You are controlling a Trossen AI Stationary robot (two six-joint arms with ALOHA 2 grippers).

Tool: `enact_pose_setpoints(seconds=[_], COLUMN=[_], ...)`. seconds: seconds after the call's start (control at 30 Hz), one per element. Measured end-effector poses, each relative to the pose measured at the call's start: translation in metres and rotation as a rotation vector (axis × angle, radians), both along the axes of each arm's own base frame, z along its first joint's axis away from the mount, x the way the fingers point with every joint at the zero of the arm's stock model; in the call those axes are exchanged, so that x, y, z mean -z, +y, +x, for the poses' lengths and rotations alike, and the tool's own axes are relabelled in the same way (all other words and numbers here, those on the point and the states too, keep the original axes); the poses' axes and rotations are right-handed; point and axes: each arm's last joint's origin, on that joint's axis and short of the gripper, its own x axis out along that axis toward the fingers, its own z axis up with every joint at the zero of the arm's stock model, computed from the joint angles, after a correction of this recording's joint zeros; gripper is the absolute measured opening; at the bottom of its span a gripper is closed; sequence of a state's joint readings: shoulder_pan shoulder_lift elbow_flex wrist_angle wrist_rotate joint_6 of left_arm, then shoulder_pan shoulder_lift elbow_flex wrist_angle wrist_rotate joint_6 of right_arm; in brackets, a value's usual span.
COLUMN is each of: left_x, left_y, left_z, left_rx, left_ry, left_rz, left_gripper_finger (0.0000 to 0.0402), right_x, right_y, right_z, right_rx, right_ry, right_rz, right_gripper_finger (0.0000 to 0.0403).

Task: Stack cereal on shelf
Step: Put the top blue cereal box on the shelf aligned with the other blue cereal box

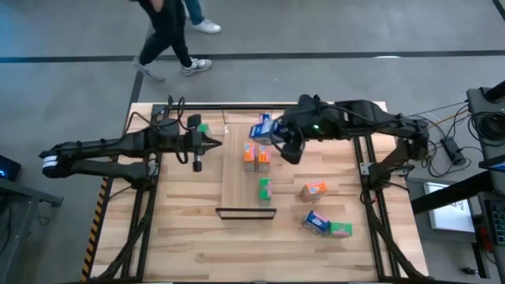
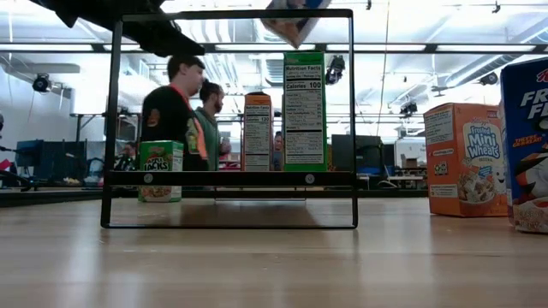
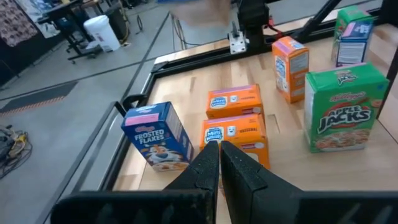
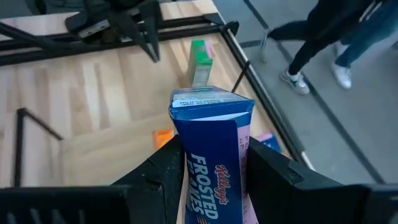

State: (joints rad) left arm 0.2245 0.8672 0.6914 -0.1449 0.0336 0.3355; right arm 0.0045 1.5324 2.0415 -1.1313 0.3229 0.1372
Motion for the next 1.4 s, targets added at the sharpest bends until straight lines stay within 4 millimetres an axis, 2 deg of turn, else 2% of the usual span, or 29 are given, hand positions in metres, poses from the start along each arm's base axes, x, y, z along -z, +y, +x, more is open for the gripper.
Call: enact_pose_setpoints(seconds=[0.53,0.83,1.07,1.4], left_x=[-0.006,-0.005,-0.005,-0.004], left_y=[-0.005,-0.005,-0.005,-0.005], left_z=[-0.02,-0.021,-0.021,-0.022], left_rx=[-0.004,-0.004,-0.004,-0.003], left_ry=[0.002,0.014,0.016,0.026], left_rz=[-0.008,-0.011,-0.011,-0.014], left_gripper_finger=[0.0,0.0,0.0,0.0], right_x=[0.025,0.06,0.082,0.116], right_y=[-0.061,-0.092,-0.101,-0.109], right_z=[0.081,0.11,0.125,0.146], right_rx=[0.014,0.052,0.008,-0.005], right_ry=[0.104,0.172,0.2,0.268], right_rz=[-0.148,-0.142,-0.081,-0.079], right_gripper_finger=[0.0136,0.0136,0.0136,0.0136])
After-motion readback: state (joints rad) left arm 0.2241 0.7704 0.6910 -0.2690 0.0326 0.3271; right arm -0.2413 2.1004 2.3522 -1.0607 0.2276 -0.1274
